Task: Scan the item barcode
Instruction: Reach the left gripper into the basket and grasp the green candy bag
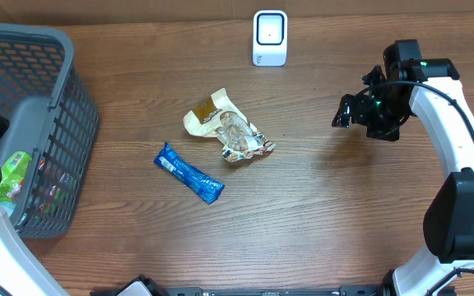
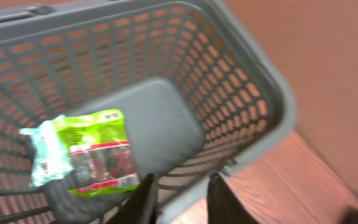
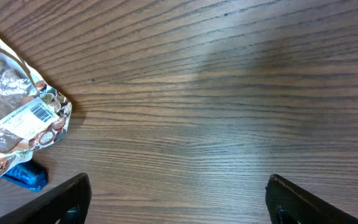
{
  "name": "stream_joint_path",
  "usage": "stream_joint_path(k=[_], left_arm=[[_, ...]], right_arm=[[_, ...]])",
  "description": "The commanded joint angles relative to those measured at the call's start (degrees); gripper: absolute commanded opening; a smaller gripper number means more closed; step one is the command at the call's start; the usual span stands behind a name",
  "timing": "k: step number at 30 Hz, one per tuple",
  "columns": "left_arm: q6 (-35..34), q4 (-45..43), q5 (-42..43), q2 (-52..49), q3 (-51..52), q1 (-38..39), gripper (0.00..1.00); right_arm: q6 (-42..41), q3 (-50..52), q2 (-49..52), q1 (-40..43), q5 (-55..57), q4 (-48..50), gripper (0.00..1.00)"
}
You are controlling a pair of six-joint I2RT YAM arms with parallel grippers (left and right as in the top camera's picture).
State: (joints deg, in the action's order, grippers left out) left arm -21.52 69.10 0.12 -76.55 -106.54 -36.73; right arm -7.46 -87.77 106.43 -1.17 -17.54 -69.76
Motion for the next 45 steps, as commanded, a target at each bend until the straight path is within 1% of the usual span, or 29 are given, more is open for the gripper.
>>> stream_joint_path(k=[1, 2, 4, 7, 10, 13, 16, 21, 25, 35, 36, 37, 38, 39, 40, 41, 42, 45], left_arm=[[-4.0, -0.5, -5.0, -4.7, 0.1, -0.9, 0.75], [-4.5, -0.8, -5.0, -7.9, 0.1, -1.5, 0.9], [-4.9, -1.5, -4.8, -12.2, 0.1, -2.0, 1.0], [-4.9, -2.0, -4.8, -19.1, 0.1, -2.0, 1.0], [-8.9, -1.9, -5.0, -25.6, 0.1, -2.7, 1.0], [-11.3, -1.8, -5.0, -29.4, 0.1, -3.7, 1.0], [-11.7, -0.8, -5.6, -33.4, 0.1, -4.6, 1.0], [-12.4, 3.3, -8.5, -39.5, 0.2, -6.0, 1.0], [-12.4, 4.6, -8.5, -44.7, 1.6, -6.7, 1.0], [-12.8, 3.6, -9.9, -52.9, 3.3, -6.8, 0.99], [-12.8, 3.5, -9.9, -53.1, 3.3, -6.8, 0.92], [-12.8, 3.5, -9.8, -53.4, 3.3, -6.8, 0.79], [-12.8, 3.3, -9.7, -53.4, 3.3, -6.8, 0.58], [-12.7, 3.2, -9.6, -53.4, 3.3, -6.8, 0.44], [-12.5, 3.2, -9.2, -53.1, 3.3, -6.8, 0.22], [-12.0, 3.2, -8.6, -53.0, 3.3, -6.8, 0.07], [-11.0, 3.3, -7.0, -52.7, 3.2, -6.8, 0.04], [-8.7, 3.5, -3.4, -50.8, 2.2, -6.8, 0.04]], right_arm=[[0.5, -1.4, -1.7, 0.2, 0.4, 0.2, 0.91], [0.5, -1.4, -1.7, 0.2, 0.3, 0.2, 0.91], [0.5, -1.4, -1.7, 0.2, 0.3, 0.0, 0.91], [0.5, -1.4, -1.7, 0.2, 0.3, -0.4, 0.91], [0.5, -1.3, -1.7, 0.2, 0.4, -1.2, 0.91], [0.5, -1.3, -1.7, 0.2, 0.4, -1.5, 0.91], [0.5, -1.3, -1.7, 0.2, 0.4, -1.4, 0.91], [0.5, -1.3, -1.7, 0.2, 0.4, -1.3, 0.91], [0.5, -1.3, -1.7, 0.2, 0.4, -1.3, 0.91], [0.5, -1.3, -1.7, 0.2, 0.3, -1.7, 0.91], [0.5, -1.3, -1.7, 0.2, 0.3, -1.7, 0.91], [0.5, -1.3, -1.7, 0.2, 0.3, -1.7, 0.91], [0.5, -1.3, -1.7, 0.2, 0.3, -1.7, 0.91], [0.5, -1.3, -1.7, 0.2, 0.3, -1.7, 0.91], [0.5, -1.3, -1.7, 0.2, 0.3, -1.7, 0.91], [0.5, -1.3, -1.7, 0.2, 0.3, -1.7, 0.91], [0.5, -1.3, -1.7, 0.2, 0.3, -1.7, 0.91], [0.5, -1.3, -1.7, 0.2, 0.4, -1.7, 0.91]])
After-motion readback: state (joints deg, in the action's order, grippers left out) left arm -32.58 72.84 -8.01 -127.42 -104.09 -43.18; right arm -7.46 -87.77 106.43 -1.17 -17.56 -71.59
